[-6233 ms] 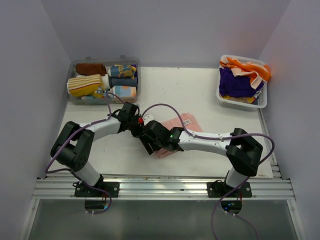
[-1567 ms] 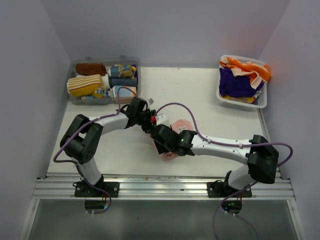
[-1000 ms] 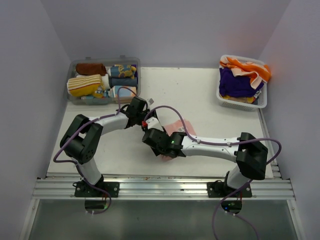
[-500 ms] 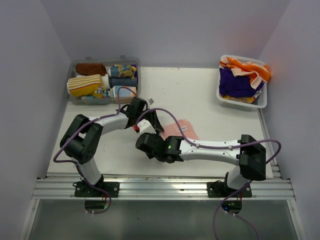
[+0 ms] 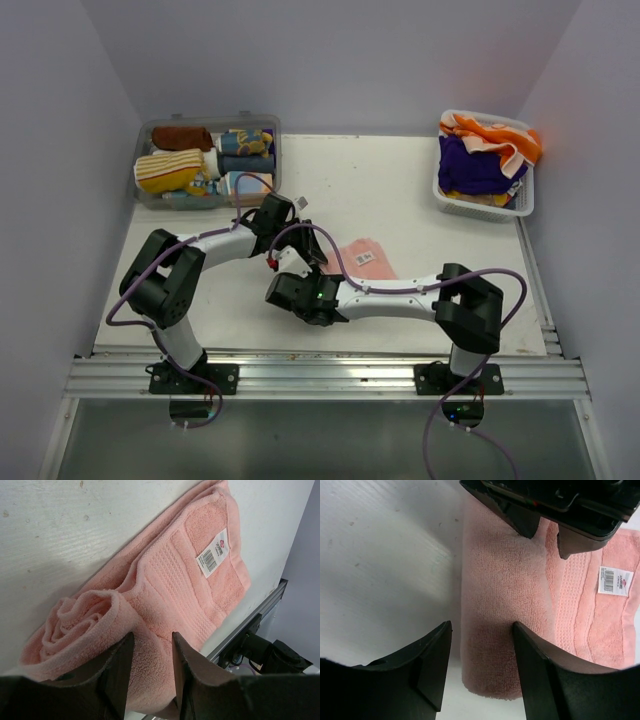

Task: Roll the towels
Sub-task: Roll the towel

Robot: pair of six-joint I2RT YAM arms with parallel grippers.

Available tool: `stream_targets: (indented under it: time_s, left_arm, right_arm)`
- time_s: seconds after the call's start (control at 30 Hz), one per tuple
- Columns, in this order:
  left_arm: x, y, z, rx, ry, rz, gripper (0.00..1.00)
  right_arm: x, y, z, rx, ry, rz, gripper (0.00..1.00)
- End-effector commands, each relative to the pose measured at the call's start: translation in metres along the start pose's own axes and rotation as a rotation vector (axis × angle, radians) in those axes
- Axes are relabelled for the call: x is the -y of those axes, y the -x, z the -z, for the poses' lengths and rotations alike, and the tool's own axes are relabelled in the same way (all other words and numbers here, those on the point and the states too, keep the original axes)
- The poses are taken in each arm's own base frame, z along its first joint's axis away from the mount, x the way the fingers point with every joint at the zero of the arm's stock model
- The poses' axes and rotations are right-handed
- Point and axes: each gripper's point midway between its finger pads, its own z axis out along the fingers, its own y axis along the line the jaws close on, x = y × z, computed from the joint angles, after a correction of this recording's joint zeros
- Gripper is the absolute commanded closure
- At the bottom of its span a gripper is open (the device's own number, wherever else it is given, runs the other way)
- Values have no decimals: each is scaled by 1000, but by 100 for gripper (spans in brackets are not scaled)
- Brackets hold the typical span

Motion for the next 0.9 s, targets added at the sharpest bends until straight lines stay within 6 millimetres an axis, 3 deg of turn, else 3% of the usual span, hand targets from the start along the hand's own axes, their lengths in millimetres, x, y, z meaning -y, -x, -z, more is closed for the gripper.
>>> stream_targets:
  time_s: [0.0, 0.3, 0.6, 0.7, 0.87]
  left_arm:
    - [-23, -13, 2, -33, 97, -3, 59]
    - [-24, -15, 0, -37, 95, -2, 59]
    - [-24, -16, -1, -47, 91, -4, 59]
    - [-24, -16, -1, -50, 89, -6, 59]
    - [-21, -15, -1, -55, 81, -17, 58]
  right_arm:
    - [20, -9, -8, -5, -109, -15, 43]
    - [30, -25, -12, -18, -162, -29, 36]
    - [29, -48, -36, -52, -159, -31, 31]
    - [35, -56, -48, -77, -152, -52, 37]
    - [47, -65, -62, -109, -153, -85, 77]
